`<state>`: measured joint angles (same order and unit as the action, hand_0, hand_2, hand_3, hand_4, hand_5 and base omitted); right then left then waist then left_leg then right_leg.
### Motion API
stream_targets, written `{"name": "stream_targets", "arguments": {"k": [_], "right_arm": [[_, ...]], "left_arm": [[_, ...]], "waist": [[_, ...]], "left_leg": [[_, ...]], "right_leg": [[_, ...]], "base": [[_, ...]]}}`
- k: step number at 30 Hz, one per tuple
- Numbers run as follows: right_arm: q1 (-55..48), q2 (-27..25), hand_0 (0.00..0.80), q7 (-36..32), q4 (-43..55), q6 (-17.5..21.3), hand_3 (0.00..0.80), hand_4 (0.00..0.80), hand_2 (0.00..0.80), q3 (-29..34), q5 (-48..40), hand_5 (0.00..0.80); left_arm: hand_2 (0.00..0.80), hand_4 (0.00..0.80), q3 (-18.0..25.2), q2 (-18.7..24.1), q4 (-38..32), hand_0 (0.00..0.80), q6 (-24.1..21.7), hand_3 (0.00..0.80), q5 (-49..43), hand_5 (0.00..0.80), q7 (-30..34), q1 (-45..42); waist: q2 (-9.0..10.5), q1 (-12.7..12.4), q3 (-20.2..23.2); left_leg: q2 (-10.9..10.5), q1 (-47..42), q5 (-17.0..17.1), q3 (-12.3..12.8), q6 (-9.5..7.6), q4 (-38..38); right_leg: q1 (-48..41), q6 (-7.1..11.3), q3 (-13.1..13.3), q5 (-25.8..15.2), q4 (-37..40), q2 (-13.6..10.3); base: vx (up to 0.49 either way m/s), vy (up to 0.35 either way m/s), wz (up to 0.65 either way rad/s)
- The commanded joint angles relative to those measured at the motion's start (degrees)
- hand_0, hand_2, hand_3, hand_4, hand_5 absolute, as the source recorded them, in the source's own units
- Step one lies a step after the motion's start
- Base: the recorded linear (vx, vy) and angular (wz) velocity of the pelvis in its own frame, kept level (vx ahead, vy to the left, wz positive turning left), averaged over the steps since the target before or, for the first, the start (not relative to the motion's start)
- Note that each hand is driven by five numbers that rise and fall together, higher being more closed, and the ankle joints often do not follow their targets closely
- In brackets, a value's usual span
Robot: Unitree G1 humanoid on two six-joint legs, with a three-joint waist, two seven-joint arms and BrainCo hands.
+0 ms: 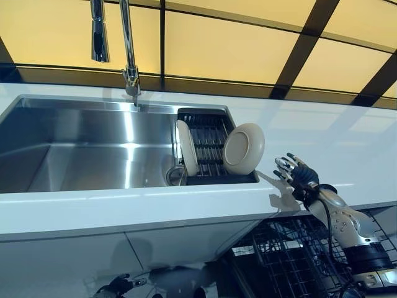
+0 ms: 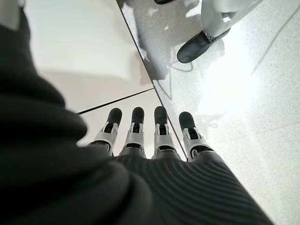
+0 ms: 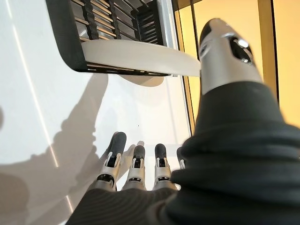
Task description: Take plates into dishwasher
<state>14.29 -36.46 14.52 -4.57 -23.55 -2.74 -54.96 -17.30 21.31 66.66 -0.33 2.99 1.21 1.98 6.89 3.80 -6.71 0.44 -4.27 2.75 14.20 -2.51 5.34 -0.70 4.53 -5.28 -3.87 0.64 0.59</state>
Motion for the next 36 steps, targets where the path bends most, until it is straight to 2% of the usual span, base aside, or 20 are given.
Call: {"name": "stream_targets", "arguments": {"k": [1, 18, 36], "right_arm": [[6.1, 1.7, 0.000, 1.7, 2.1, 3.0, 0.000, 0.000, 0.000, -0.1, 1.1, 0.000], [10.1, 3.8, 0.000, 5.7, 2.8, 2.2, 0.000, 0.000, 0.000, -3.8, 3.7, 0.000], [13.9, 2.7, 0.000, 8.0, 2.9, 1.4, 0.000, 0.000, 0.000, -5.1, 4.6, 0.000]], "left_arm": [[0.000, 0.000, -1.9, 0.0, 1.3, 0.000, 0.0, 0.000, -2.7, 0.000, 0.4, 2.4], [0.000, 0.000, -4.0, -0.7, 0.9, 0.000, 1.5, 0.000, -3.8, 0.000, 0.9, 3.8], [0.000, 0.000, -4.1, -0.7, 1.7, 0.000, 1.7, 0.000, -4.2, 0.000, 1.5, 4.0]], "waist": [[-1.52, -0.3, 0.3], [-2.04, -0.9, -0.3], [-2.01, -1.3, 0.1]], "left_leg": [[-2.3, -1.4, -8.1, -2.3, -5.00, -0.3], [-3.0, -2.1, -8.6, -2.3, -5.54, -0.3], [-3.3, -3.0, -9.0, -3.2, -5.56, -0.3]], "right_leg": [[1.9, 1.14, -0.1, 2.8, -6.6, -1.5], [2.6, 1.46, -0.5, 1.4, -7.3, -2.5], [2.7, 1.50, -0.9, 1.0, -8.1, -3.0]], "base": [[0.014, 0.047, -0.05], [0.013, 0.050, -0.04], [0.003, 0.013, 0.00]]}}
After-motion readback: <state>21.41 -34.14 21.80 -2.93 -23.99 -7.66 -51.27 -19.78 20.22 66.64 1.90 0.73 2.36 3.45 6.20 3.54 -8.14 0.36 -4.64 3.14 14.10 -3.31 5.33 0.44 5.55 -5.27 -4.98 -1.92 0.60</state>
